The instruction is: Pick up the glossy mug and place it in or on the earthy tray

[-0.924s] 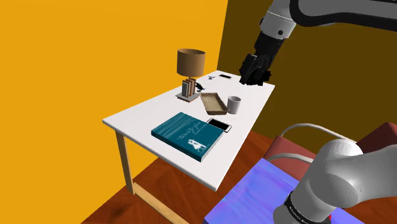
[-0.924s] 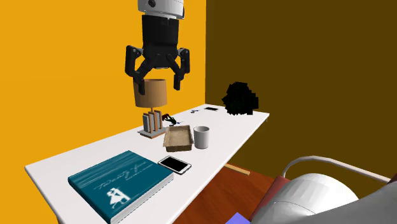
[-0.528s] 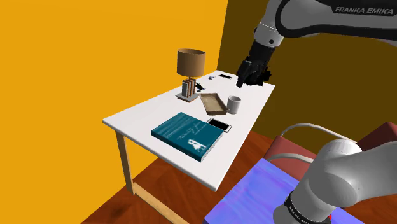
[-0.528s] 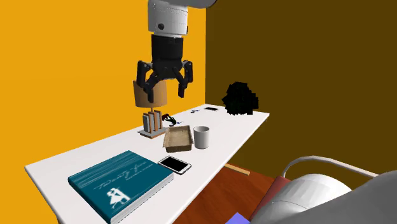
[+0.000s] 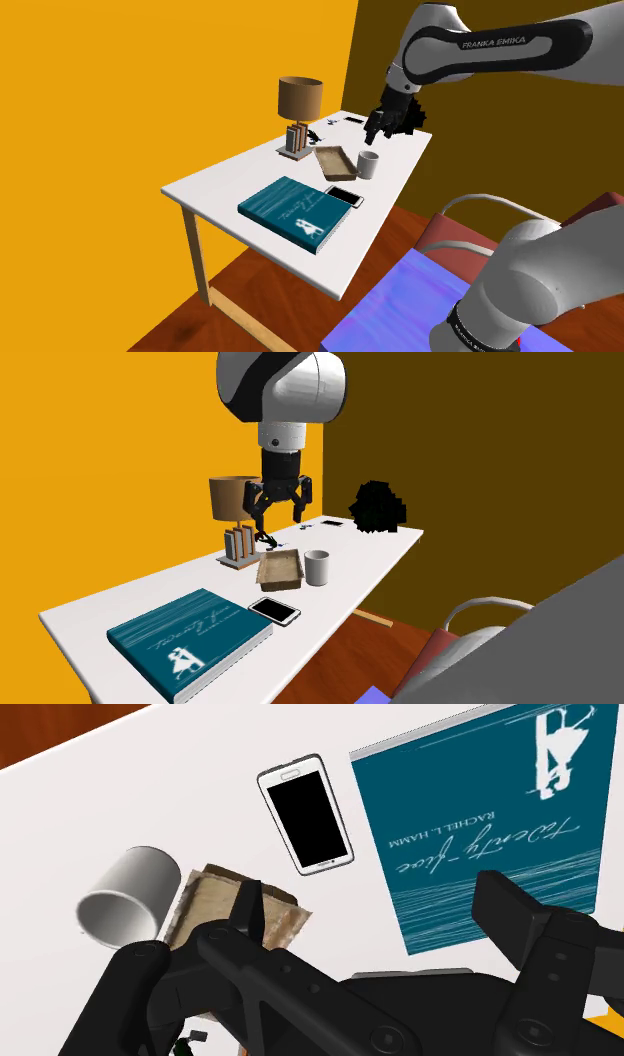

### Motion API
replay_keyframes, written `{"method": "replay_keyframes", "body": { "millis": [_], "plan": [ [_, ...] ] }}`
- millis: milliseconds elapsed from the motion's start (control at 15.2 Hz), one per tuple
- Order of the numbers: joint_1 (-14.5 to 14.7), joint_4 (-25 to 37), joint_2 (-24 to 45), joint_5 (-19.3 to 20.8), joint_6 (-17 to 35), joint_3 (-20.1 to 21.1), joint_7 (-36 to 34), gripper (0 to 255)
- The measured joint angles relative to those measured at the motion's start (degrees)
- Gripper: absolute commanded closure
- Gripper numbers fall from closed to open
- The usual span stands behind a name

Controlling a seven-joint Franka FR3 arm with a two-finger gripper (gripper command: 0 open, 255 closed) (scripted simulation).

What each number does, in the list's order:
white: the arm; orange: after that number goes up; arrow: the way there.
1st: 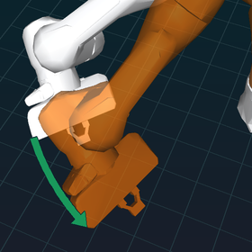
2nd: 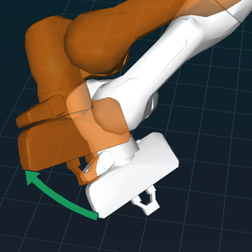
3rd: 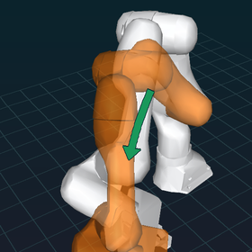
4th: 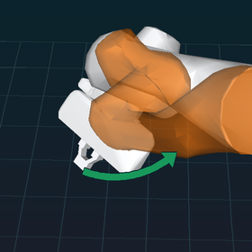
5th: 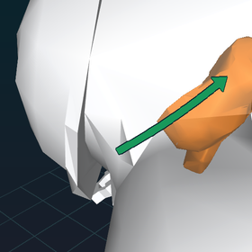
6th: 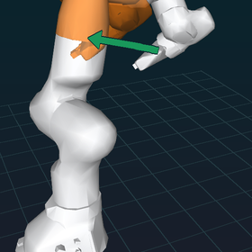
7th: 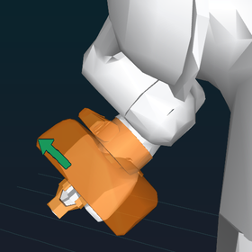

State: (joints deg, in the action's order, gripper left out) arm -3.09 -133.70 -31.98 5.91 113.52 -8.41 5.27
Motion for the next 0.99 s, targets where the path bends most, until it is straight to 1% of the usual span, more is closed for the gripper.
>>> {"method": "replay_keyframes", "body": {
  "millis": [330,528,594,858,990],
  "plan": [
    [-0.7,2.3,8.8,0.2,6.3,-3.9,4.0,0],
    [-1.0,4.2,14.1,-0.4,9.5,-6.2,6.8,0],
    [-1.1,4.6,16.2,-0.8,11.0,-7.0,7.8,0],
    [-1.6,8.3,23.4,-2.7,14.2,-9.4,11.5,0],
    [-1.9,12.0,28.5,-4.6,15.1,-10.6,14.0,0]
  ]
}}
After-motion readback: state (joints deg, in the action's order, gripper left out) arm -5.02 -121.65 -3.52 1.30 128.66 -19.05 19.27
